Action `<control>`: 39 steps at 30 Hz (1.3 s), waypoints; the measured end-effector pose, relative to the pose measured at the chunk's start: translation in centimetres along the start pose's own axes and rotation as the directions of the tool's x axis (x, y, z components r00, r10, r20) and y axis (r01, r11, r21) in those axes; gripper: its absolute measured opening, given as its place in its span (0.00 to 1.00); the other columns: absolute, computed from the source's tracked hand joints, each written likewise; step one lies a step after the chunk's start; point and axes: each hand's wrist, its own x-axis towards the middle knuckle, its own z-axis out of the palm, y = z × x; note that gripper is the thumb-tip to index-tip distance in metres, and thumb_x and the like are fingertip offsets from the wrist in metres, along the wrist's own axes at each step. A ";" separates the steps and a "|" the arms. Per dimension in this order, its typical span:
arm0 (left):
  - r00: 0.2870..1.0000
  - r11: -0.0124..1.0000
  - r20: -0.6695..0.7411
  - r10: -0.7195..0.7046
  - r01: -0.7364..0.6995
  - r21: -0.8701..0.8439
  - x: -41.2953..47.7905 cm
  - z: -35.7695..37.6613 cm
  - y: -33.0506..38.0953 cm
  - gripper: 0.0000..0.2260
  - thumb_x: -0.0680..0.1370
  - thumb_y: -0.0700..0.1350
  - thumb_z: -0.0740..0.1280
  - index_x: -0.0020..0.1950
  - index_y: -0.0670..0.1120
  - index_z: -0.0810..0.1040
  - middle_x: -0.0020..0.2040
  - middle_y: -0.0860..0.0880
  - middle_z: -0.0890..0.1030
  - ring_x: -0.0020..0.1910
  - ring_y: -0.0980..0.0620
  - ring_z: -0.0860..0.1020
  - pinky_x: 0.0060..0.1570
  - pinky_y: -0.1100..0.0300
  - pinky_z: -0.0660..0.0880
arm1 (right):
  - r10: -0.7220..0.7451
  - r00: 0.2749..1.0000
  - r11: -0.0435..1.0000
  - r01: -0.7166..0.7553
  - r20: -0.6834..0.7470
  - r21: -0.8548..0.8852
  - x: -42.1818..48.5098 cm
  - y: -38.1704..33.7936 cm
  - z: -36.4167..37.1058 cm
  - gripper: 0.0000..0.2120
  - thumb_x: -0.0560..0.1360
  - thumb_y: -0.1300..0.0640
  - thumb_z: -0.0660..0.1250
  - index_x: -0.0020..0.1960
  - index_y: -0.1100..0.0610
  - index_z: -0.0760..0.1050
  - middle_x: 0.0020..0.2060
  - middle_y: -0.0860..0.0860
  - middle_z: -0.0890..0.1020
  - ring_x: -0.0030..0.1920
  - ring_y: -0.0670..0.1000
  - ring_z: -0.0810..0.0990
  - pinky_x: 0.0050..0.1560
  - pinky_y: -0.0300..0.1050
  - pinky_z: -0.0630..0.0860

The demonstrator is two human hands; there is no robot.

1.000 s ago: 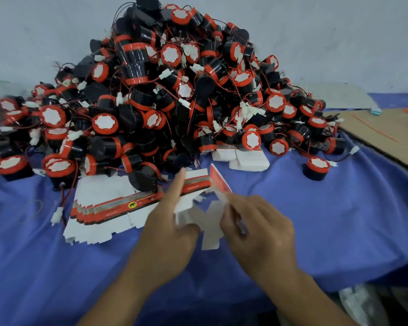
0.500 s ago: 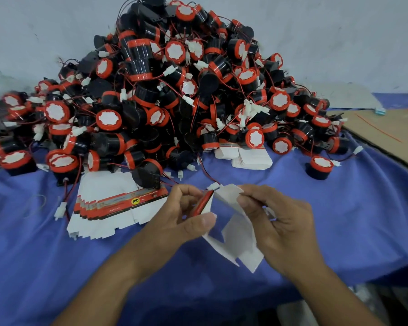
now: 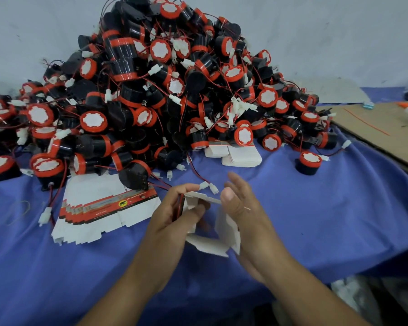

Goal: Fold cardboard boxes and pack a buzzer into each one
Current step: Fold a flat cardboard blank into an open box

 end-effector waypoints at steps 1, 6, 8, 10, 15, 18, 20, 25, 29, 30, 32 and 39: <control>1.000 0.998 -0.020 -0.020 0.019 -0.067 -0.1 0.2 0.1 0.10 0.76 0.47 0.67 0.56 0.52 0.80 0.54 0.38 0.80 0.43 0.39 0.80 0.36 0.44 0.78 | 0.047 0.996 0.991 -0.057 0.079 0.122 0.0 -0.2 -0.1 0.46 0.58 0.32 0.75 0.73 0.40 0.67 0.68 0.37 0.72 0.73 0.45 0.69 0.70 0.51 0.71; 0.999 0.980 -0.044 -0.026 0.017 -0.198 0.1 -0.3 1.0 0.09 0.78 0.48 0.67 0.58 0.51 0.80 0.56 0.38 0.81 0.44 0.37 0.81 0.28 0.53 0.76 | 0.020 0.950 0.967 -0.098 0.312 0.236 -0.1 -0.8 -0.8 0.34 0.72 0.52 0.76 0.75 0.54 0.68 0.71 0.54 0.76 0.69 0.57 0.76 0.74 0.61 0.67; 0.999 0.992 -0.002 0.032 -0.032 -0.126 -0.1 -0.3 1.1 0.11 0.78 0.50 0.66 0.60 0.52 0.79 0.58 0.39 0.80 0.46 0.36 0.82 0.29 0.52 0.77 | 0.002 0.956 0.972 -0.072 0.295 0.225 0.0 -0.7 -1.0 0.27 0.73 0.56 0.74 0.71 0.54 0.73 0.67 0.52 0.78 0.62 0.58 0.81 0.65 0.55 0.76; 0.993 0.994 0.073 0.093 -0.089 -0.068 -0.4 -0.2 0.9 0.13 0.79 0.52 0.67 0.63 0.52 0.77 0.58 0.43 0.80 0.48 0.38 0.82 0.33 0.49 0.78 | 0.012 0.973 0.964 -0.073 0.231 0.254 0.2 -0.3 -1.0 0.28 0.70 0.59 0.76 0.68 0.53 0.75 0.61 0.54 0.82 0.53 0.58 0.84 0.50 0.52 0.81; 0.996 0.997 0.061 0.064 -0.067 0.043 -0.2 0.2 1.1 0.10 0.80 0.53 0.63 0.58 0.57 0.81 0.55 0.50 0.84 0.56 0.39 0.79 0.49 0.54 0.80 | -0.035 0.992 0.999 0.035 0.121 0.008 0.5 0.5 -1.0 0.20 0.77 0.62 0.70 0.65 0.46 0.75 0.54 0.57 0.85 0.52 0.58 0.84 0.52 0.51 0.81; 0.996 0.999 0.085 0.013 -0.009 -0.043 -0.4 0.1 2.0 0.20 0.80 0.63 0.60 0.61 0.50 0.79 0.58 0.46 0.83 0.57 0.42 0.80 0.46 0.60 0.78 | -0.110 0.991 0.986 0.119 0.082 -0.114 0.4 0.9 -0.9 0.16 0.79 0.63 0.69 0.60 0.44 0.77 0.60 0.56 0.80 0.58 0.56 0.82 0.58 0.60 0.80; 0.994 0.998 0.104 -0.044 0.049 -0.047 -0.1 -0.2 2.1 0.17 0.82 0.55 0.60 0.59 0.44 0.78 0.54 0.45 0.84 0.57 0.41 0.79 0.45 0.63 0.78 | -0.152 0.986 0.970 0.162 0.065 -0.179 0.2 1.0 -0.8 0.17 0.79 0.64 0.69 0.58 0.42 0.78 0.66 0.56 0.75 0.63 0.57 0.80 0.61 0.63 0.78; 0.979 0.981 0.184 -0.092 0.120 -0.150 -0.3 -1.1 2.1 0.18 0.67 0.46 0.72 0.57 0.51 0.81 0.55 0.46 0.84 0.49 0.47 0.83 0.41 0.59 0.79 | -0.205 0.974 0.952 0.222 0.099 -0.210 0.2 0.5 -1.4 0.24 0.71 0.60 0.74 0.65 0.49 0.77 0.70 0.53 0.71 0.67 0.53 0.77 0.62 0.54 0.79; 0.987 0.920 0.103 -0.121 0.151 -0.362 -0.4 -0.7 2.3 0.14 0.70 0.40 0.67 0.53 0.49 0.82 0.51 0.44 0.83 0.46 0.46 0.83 0.37 0.53 0.81 | -0.159 0.980 0.987 0.159 0.115 0.012 0.3 0.5 -1.2 0.25 0.74 0.60 0.74 0.67 0.42 0.78 0.75 0.56 0.68 0.68 0.57 0.76 0.67 0.61 0.75; 0.989 0.899 0.076 -0.131 0.150 -0.411 -0.3 -0.5 2.2 0.13 0.70 0.40 0.66 0.54 0.48 0.82 0.52 0.43 0.83 0.49 0.44 0.84 0.40 0.51 0.82 | -0.153 0.983 0.985 0.143 0.102 0.095 0.4 0.5 -0.9 0.23 0.75 0.58 0.72 0.69 0.45 0.77 0.76 0.56 0.68 0.72 0.58 0.73 0.71 0.62 0.71; 0.993 0.858 0.018 -0.120 0.113 -0.500 -0.2 -0.2 2.3 0.16 0.71 0.39 0.65 0.59 0.45 0.77 0.57 0.40 0.83 0.56 0.41 0.83 0.44 0.50 0.82 | -0.138 0.988 0.959 0.116 0.068 0.258 0.5 0.4 -0.5 0.25 0.78 0.51 0.66 0.74 0.54 0.72 0.75 0.56 0.70 0.74 0.57 0.70 0.75 0.62 0.65; 0.996 0.913 -0.081 -0.028 -0.007 -0.408 -0.9 1.7 1.3 0.15 0.70 0.37 0.70 0.51 0.54 0.81 0.58 0.44 0.82 0.57 0.46 0.82 0.48 0.55 0.80 | -0.129 0.989 0.929 0.098 0.065 0.357 -0.2 0.7 1.6 0.37 0.72 0.37 0.63 0.75 0.56 0.68 0.63 0.60 0.80 0.62 0.60 0.79 0.64 0.54 0.77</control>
